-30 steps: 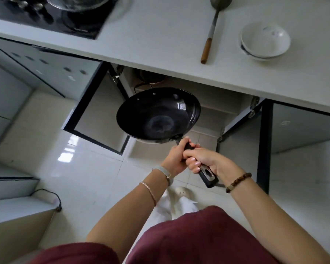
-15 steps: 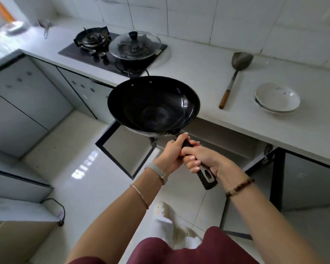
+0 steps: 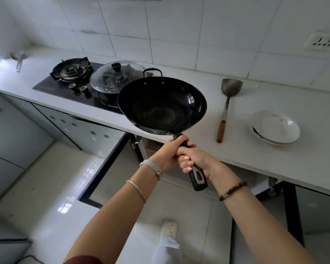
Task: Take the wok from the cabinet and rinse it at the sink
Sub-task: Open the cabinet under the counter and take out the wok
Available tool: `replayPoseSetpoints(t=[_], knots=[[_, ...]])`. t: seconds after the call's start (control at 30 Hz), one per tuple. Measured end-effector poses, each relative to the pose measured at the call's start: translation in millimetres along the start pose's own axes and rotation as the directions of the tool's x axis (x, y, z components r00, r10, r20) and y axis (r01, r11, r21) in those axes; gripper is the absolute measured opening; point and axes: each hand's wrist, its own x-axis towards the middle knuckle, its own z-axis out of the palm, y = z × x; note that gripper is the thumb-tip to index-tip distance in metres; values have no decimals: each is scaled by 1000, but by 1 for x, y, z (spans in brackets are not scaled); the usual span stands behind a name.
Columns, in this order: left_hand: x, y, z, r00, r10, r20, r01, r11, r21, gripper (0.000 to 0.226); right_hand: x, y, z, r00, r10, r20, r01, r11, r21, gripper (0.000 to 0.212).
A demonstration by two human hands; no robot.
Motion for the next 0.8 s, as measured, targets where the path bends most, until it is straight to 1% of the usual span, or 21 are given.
replayPoseSetpoints(t=[0.13,0.23,0.33,0.4,0.47,0.6,0.8], knots=[[47,31,-10,998,-56,11,56,998,13,32,42,-33,-4,995,-12,-98,16,999,35,26],[78,51,-15,994,-107,28,106,994,39,33,68,-54,-6,988,-7,-152,18,997,71,25],[106,70,-20,987,-145,62,141,988,63,33,89,-74,-7,979,-10,-205,33,994,106,23],[122,81,-23,982,-162,92,156,985,69,33,100,-86,-9,972,-11,-235,36,994,101,23],[138,91,-25,977,-179,112,172,983,67,33,112,-97,-11,966,-3,-259,31,994,101,26],[161,103,-31,966,-217,139,199,971,133,36,131,-110,-13,958,3,-287,36,991,131,27],[182,112,-43,956,-241,165,218,965,149,36,152,-118,-14,953,-10,-303,37,996,84,32]])
